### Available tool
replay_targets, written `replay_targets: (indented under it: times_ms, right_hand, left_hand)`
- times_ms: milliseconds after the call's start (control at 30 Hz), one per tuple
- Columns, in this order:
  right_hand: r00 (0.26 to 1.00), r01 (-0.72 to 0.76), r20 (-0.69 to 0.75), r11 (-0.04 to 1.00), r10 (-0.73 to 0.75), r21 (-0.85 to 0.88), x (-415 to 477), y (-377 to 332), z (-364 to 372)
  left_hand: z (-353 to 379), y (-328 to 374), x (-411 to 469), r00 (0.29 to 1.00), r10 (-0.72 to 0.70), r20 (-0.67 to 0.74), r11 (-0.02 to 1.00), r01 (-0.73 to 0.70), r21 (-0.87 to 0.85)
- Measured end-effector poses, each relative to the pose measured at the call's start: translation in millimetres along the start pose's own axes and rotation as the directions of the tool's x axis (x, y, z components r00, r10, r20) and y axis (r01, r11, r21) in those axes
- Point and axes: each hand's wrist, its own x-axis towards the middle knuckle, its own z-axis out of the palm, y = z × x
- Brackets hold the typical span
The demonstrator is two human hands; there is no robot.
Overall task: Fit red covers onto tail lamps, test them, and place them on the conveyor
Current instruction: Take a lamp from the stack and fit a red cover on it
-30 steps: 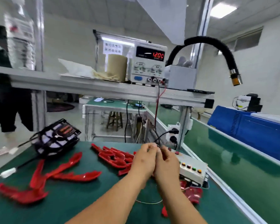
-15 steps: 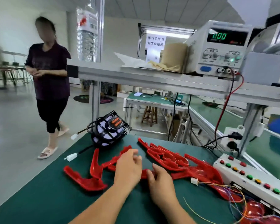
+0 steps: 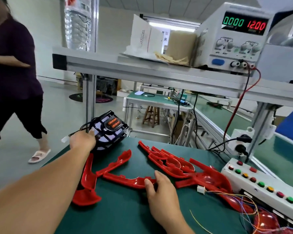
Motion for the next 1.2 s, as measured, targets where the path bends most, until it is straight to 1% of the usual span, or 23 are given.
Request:
replay_targets:
  times_ms: [67, 167, 267, 333, 367, 400, 467, 500, 533, 600, 667, 700, 767, 833, 867, 933, 967, 1000, 1033, 1067, 1133, 1167, 1200]
  right_hand:
    - [1.0, 0.004, 0.0, 1.0, -0.004, 0.0, -0.6, -0.9, -0.3]
    - [1.0, 0.007, 0.004, 1.0, -0.007, 0.02, -0.3, -0.5, 0.1]
    - [1.0, 0.013, -0.012, 0.999, -0.012, 0.042, -1.0, 0.2, 1.1]
    - [0.999, 0.015, -0.03, 0.998, -0.013, 0.058, -1.2, 0.1, 1.0]
    - [0.999, 0.012, -0.032, 0.998, -0.01, 0.068, -1.2, 0.5, 0.9]
    - [1.0, 0.002, -0.031, 0.997, 0.0, 0.08, -1.9, 0.3, 0.2]
    - [0.999, -0.012, -0.033, 0.992, 0.016, 0.128, -4.6, -1.8, -2.7]
    - [0.999, -0.009, -0.043, 0.983, 0.017, 0.181, -6.2, -3.6, -4.5]
    - [0.998, -0.01, -0.055, 0.965, 0.025, 0.263, -8.1, -5.9, -6.7]
    - [0.997, -0.013, -0.06, 0.865, 0.05, 0.502, -12.1, -13.4, -14.2]
    - [1.0, -0.008, -0.011, 0.713, 0.021, 0.701, -15.7, -23.8, -27.1]
    - [1.0, -0.003, 0.017, 0.654, -0.014, 0.756, -17.3, -29.3, -34.1]
    - [0.999, 0.025, 0.001, 0.612, -0.041, 0.79, -18.6, -39.8, -46.8]
    - [0.995, 0.066, -0.102, 0.625, 0.021, 0.778, -18.9, -43.1, -57.6]
    - [0.988, 0.069, -0.141, 0.639, 0.062, 0.767, -19.5, -41.1, -63.6]
    - [0.974, 0.05, -0.177, 0.636, 0.139, 0.77, -20.4, -32.5, -77.4]
    - [0.969, 0.031, -0.174, 0.613, 0.175, 0.789, -20.4, -25.7, -84.8]
    - [0.967, 0.013, -0.159, 0.58, 0.201, 0.815, -19.9, -16.5, -91.9]
    - [0.968, -0.011, -0.128, 0.549, 0.215, 0.836, -20.0, -8.6, -98.8]
    - [0.97, -0.048, -0.085, 0.524, 0.226, 0.851, -20.9, -1.9, -104.4]
    - [0.968, -0.148, 0.023, 0.492, 0.251, 0.858, -23.3, 9.7, -109.7]
    - [0.963, -0.193, 0.065, 0.505, 0.26, 0.841, -25.3, 15.7, -109.2]
    - [0.959, -0.234, 0.101, 0.537, 0.265, 0.811, -28.1, 21.1, -107.3]
  left_hand:
    - [3.0, -1.6, 2.7, 0.999, 0.046, 0.009, 0.998, -0.046, 0.046]
    - [2.9, -2.0, 2.9, 0.999, 0.035, -0.034, 0.999, -0.035, -0.02]
    - [-6.2, 0.1, -3.3, 0.997, 0.041, -0.063, 0.981, -0.052, -0.188]
    - [-18.8, 7.8, -14.4, 0.998, -0.009, -0.07, 0.932, -0.017, -0.362]
    - [-25.4, 13.5, -23.0, 0.998, -0.056, -0.042, 0.865, 0.028, -0.501]
    - [-31.2, 20.1, -35.4, 0.995, -0.097, 0.019, 0.753, 0.085, -0.653]
    - [-40.4, 32.0, -71.5, 0.979, -0.11, 0.169, 0.47, 0.202, -0.859]
    - [-43.7, 36.9, -94.2, 0.966, -0.077, 0.245, 0.338, 0.257, -0.905]
    - [-44.4, 40.7, -118.1, 0.949, -0.031, 0.314, 0.239, 0.313, -0.919]
    - [-40.9, 42.4, -165.8, 0.908, 0.043, 0.416, 0.158, 0.405, -0.901]
    - [-32.1, 39.9, -205.6, 0.89, 0.068, 0.45, 0.165, 0.435, -0.885]
    - [-26.5, 38.8, -221.6, 0.886, 0.094, 0.454, 0.177, 0.433, -0.884]
    - [-16.9, 38.4, -248.3, 0.864, 0.175, 0.472, 0.22, 0.433, -0.874]
    - [-11.3, 35.8, -269.4, 0.817, 0.264, 0.514, 0.314, 0.431, -0.846]
    - [-11.1, 31.5, -276.0, 0.765, 0.333, 0.551, 0.372, 0.431, -0.822]
    - [-19.2, 20.8, -275.7, 0.577, 0.447, 0.684, 0.551, 0.424, -0.718]
    - [-24.7, 14.5, -269.0, 0.473, 0.453, 0.756, 0.634, 0.425, -0.646]
    - [-30.3, 8.0, -258.2, 0.399, 0.437, 0.806, 0.682, 0.437, -0.586]
    - [-36.1, 2.8, -245.0, 0.376, 0.409, 0.831, 0.694, 0.463, -0.551]
    - [-41.1, -0.5, -231.6, 0.399, 0.371, 0.838, 0.67, 0.509, -0.54]
    - [-44.3, -4.8, -210.3, 0.489, 0.263, 0.831, 0.534, 0.644, -0.548]
    - [-45.0, -5.0, -204.5, 0.516, 0.225, 0.826, 0.475, 0.682, -0.556]
    - [-46.5, -5.4, -200.6, 0.515, 0.215, 0.83, 0.449, 0.703, -0.552]
